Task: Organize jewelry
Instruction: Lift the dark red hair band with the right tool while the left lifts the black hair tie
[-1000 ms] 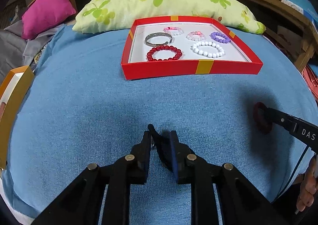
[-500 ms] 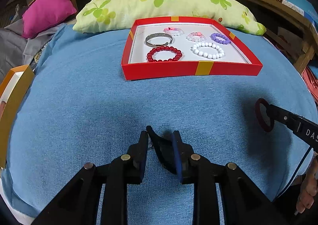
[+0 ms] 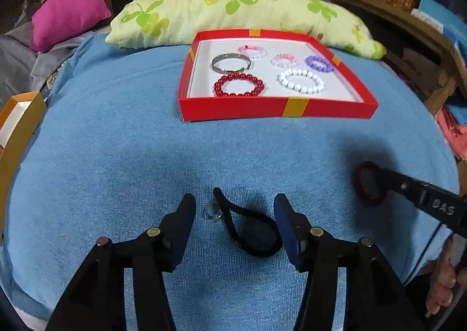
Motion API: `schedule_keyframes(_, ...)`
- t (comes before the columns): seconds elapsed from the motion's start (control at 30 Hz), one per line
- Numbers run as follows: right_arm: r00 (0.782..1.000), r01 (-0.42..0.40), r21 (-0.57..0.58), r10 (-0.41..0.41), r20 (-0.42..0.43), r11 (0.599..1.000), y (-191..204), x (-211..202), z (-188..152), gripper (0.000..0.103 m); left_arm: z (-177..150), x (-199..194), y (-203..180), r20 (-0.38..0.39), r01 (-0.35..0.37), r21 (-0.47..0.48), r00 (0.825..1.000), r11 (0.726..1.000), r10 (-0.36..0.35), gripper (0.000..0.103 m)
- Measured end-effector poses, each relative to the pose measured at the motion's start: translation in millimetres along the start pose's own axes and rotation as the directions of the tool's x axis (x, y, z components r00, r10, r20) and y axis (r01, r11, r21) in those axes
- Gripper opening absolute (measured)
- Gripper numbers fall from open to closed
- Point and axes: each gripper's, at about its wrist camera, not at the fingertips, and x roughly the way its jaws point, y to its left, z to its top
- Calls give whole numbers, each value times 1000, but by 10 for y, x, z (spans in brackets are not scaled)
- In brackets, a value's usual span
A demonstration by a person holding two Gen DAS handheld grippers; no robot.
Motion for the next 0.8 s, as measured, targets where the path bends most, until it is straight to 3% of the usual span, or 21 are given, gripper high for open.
schedule_keyframes(0.2,1000,-15,15,15,-13,1000,-41,6,0,13,-78,-82,269,0,109,-71,994,992,-109,63)
schedule_keyframes(0.6,1000,1,0,-1,-3,1000,-14,12,-27,13,-114,22,230,-28,129,-87,991,988,-132,63)
schedule_keyframes(0.67,1000,9,-17,-9,2,1000,5,10,-31,13,-104,61,182,-34,138,-78,989,987,-141,46)
schedule_keyframes(0.7,1000,12,-26,-12,4,1000,13,11,-33,13,-102,85,168,-42,142,-77,989,987,-145,33)
schedule_keyframes(0.8,1000,15,-49,-14,14,999,38,8,-47,12,-101,146,159,-50,137,-90,989,986,-142,19)
